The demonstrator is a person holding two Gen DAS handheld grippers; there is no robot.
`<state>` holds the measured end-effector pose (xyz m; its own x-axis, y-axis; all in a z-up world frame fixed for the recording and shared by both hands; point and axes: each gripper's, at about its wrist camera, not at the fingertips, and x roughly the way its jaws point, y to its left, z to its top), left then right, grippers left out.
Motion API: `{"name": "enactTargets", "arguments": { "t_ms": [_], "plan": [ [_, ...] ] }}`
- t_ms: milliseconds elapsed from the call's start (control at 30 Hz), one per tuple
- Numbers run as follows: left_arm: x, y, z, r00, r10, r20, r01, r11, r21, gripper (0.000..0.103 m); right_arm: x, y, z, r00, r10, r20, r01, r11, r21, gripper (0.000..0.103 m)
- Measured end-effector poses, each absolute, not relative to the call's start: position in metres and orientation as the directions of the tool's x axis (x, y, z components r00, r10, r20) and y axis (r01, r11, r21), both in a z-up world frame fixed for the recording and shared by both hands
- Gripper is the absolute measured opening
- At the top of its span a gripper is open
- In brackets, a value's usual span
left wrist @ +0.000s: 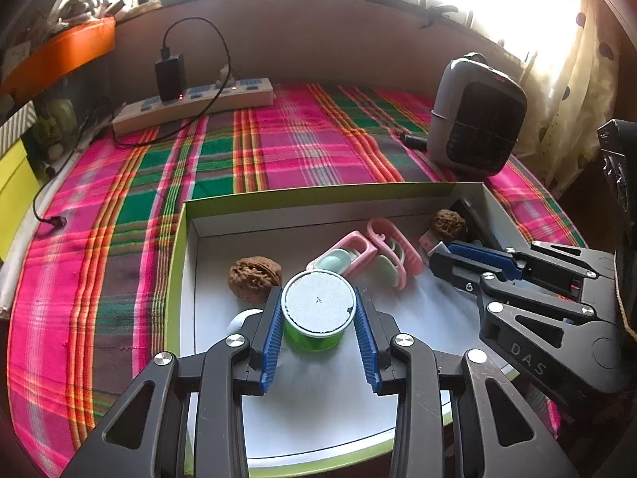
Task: Organize objects
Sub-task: 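Lower the green container and white cable into the tray and open both tools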
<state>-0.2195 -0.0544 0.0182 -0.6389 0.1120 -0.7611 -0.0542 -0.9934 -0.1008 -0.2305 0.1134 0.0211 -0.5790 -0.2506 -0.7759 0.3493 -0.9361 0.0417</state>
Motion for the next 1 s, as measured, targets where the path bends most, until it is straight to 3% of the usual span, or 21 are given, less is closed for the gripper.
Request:
{"name": "enactTargets", "arguments": {
  "t_ms": [333,1000],
  "plan": [
    [-0.219,-0.054,0.017,-0.640,0.113,-0.760,-0.054,-0.993,-0.102,0.035,-0.229,0.115,0.022,-0.586,-0.249,-0.771,0.342,-0.939,0.043,0.026],
    [-0.208,-0.054,0.022,-0.650,0.111,-0.751,-0.054,-0.993,-0.100,0.037,-0.217,0.115,0.027,-0.597,-0.261,-0.759,0.341,-0.938,0.055,0.031]
  ]
}}
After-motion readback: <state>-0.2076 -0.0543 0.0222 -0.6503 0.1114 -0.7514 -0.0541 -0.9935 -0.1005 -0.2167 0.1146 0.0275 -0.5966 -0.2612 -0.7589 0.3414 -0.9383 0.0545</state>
